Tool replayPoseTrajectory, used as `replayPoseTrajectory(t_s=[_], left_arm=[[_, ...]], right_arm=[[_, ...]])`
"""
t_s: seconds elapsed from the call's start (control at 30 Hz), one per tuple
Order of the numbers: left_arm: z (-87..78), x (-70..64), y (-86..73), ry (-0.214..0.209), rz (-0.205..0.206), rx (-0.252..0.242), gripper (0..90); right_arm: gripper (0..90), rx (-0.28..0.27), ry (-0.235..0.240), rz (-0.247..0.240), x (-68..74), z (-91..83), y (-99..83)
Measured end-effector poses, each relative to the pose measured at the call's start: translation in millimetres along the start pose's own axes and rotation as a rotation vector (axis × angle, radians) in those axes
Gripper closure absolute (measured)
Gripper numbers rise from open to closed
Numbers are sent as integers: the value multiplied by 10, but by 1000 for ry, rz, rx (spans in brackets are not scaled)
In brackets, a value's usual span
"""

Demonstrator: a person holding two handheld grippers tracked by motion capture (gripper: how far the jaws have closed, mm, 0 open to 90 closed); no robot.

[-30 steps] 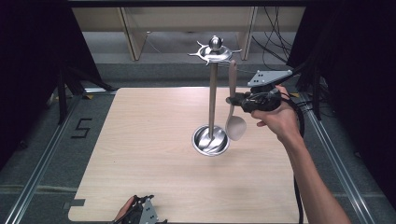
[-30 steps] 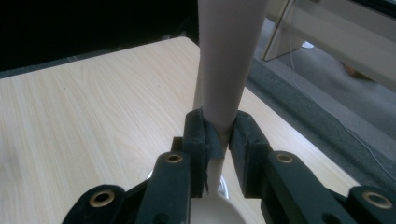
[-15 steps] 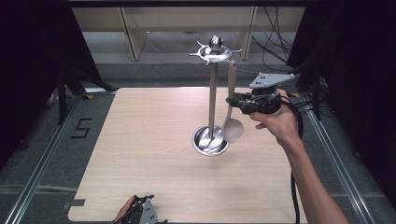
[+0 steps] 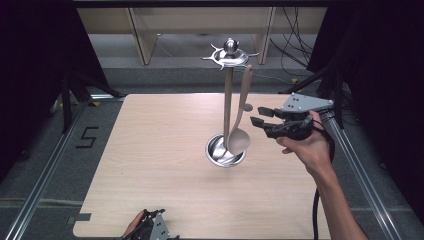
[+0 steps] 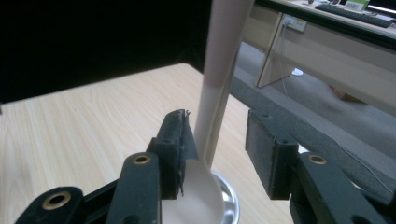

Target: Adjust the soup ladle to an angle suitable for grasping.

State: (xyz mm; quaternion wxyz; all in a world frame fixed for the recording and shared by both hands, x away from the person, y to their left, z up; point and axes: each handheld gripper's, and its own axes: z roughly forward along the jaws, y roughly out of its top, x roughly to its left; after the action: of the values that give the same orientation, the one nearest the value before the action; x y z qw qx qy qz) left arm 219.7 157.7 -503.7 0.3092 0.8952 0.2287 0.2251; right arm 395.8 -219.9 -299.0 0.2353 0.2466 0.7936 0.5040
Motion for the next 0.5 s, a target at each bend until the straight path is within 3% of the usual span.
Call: replayPoseTrajectory(t_s=[0.1,0.17,0.43,0.5], left_arm=[[-5,1,-1,22,0,-1,148],[-2,-6,-2,14,-14,-14,148],[-5,5,-1,26,0,1,148],[-10,6,6,17,-4,-5,148]], right_arm=[[563,4,0,3,61,-26,-78],[551,7,-10,-6,96,-46,-119],[519,-5,-21,-1,265,-103,-380],[508,25,-22,-7,292,-86,-445]])
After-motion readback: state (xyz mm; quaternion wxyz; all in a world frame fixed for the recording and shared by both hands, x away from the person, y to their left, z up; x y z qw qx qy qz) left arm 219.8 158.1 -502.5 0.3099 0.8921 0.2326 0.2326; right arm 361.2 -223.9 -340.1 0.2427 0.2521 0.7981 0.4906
